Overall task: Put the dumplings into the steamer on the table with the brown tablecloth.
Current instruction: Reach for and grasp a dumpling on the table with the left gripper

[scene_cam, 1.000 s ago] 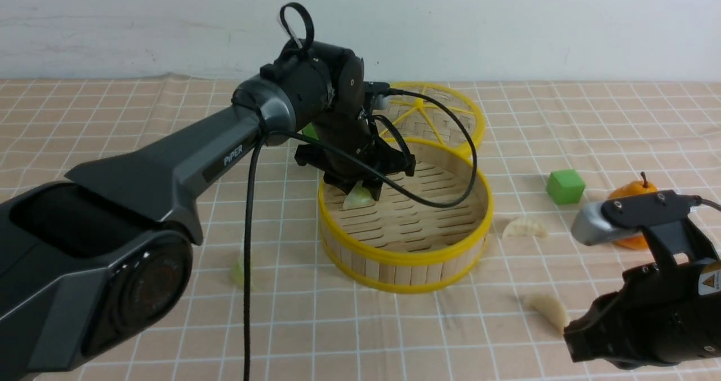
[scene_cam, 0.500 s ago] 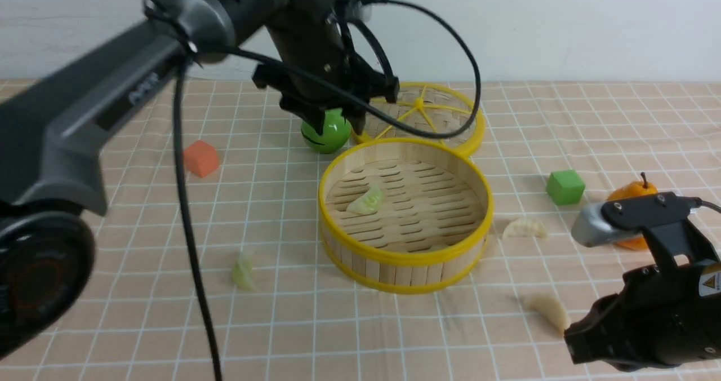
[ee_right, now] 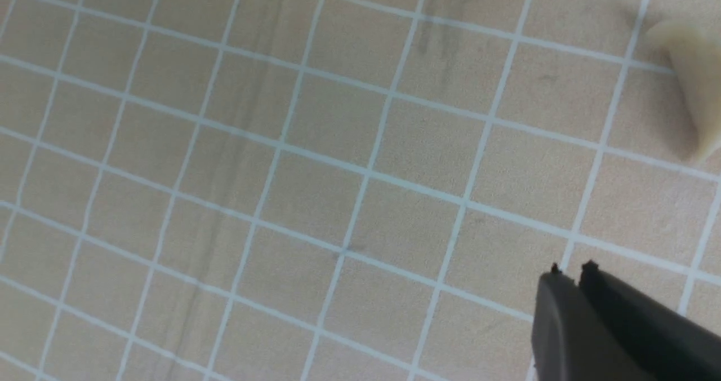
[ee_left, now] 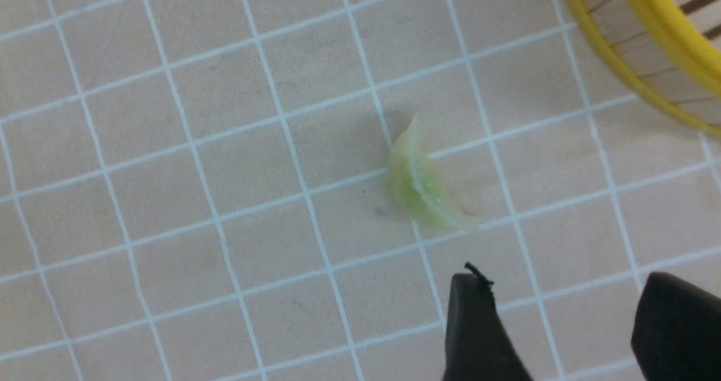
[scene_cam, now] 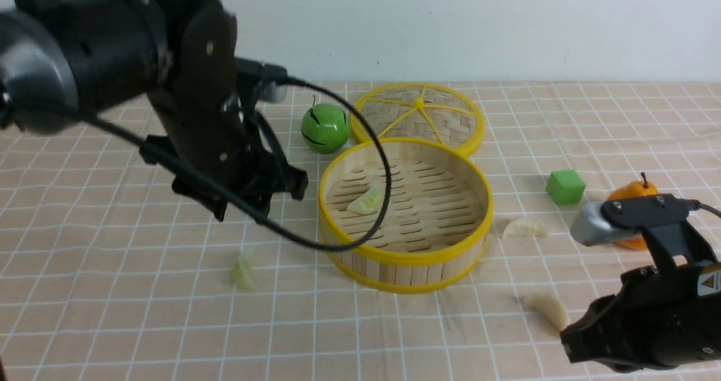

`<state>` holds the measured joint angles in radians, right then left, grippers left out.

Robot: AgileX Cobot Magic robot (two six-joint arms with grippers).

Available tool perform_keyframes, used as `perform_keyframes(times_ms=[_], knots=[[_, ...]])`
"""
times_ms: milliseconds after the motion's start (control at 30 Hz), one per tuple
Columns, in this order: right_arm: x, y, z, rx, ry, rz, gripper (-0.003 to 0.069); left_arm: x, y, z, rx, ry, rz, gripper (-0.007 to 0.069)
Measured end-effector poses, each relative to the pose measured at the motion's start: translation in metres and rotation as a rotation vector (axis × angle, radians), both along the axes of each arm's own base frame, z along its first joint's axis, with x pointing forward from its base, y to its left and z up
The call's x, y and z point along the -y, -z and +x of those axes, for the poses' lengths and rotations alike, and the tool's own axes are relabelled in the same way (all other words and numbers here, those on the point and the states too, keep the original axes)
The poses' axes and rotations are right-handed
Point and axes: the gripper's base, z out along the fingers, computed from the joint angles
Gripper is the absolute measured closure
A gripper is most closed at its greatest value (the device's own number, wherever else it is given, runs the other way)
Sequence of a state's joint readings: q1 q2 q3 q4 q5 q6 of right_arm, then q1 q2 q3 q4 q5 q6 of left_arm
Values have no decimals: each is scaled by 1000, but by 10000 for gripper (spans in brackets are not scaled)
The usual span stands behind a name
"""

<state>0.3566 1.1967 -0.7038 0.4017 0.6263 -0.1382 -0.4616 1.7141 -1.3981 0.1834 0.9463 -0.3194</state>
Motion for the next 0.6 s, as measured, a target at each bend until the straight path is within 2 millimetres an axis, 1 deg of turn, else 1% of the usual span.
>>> perform_keyframes(times_ms=[33,100,133,167,200,233,300,333,400,467,533,567,600], knots=[[0,0,0,-1,2,4,617,-3,14,0,23,-51,-2,250],[0,0,1,5,6,8,617,-6,31,2,46,-104,11,250],[0,-1,1,5,7,10,617,-8,43,4,64,-166,15,250],[-1,-1,1,6,9,13,617,-9,51,7,75,-192,25,250],[-1,-1,1,7,12,18,617,-10,57,9,79,-208,34,250],[-1,-1,1,7,13,20,617,-10,59,10,82,-211,34,250],[-2,-2,2,9,26,41,617,-6,78,19,86,-226,39,250],[-2,-2,2,10,28,44,617,-6,82,19,81,-228,40,250],[-3,-3,2,14,36,55,617,-2,102,24,54,-232,30,252],[-3,-3,2,14,37,55,617,0,110,25,33,-236,31,257],[-3,-3,3,15,37,56,617,1,121,26,3,-247,32,279],[-3,-3,3,15,37,56,617,1,122,26,0,-248,30,327],[-3,-3,3,15,37,56,617,1,122,26,0,-248,29,334]])
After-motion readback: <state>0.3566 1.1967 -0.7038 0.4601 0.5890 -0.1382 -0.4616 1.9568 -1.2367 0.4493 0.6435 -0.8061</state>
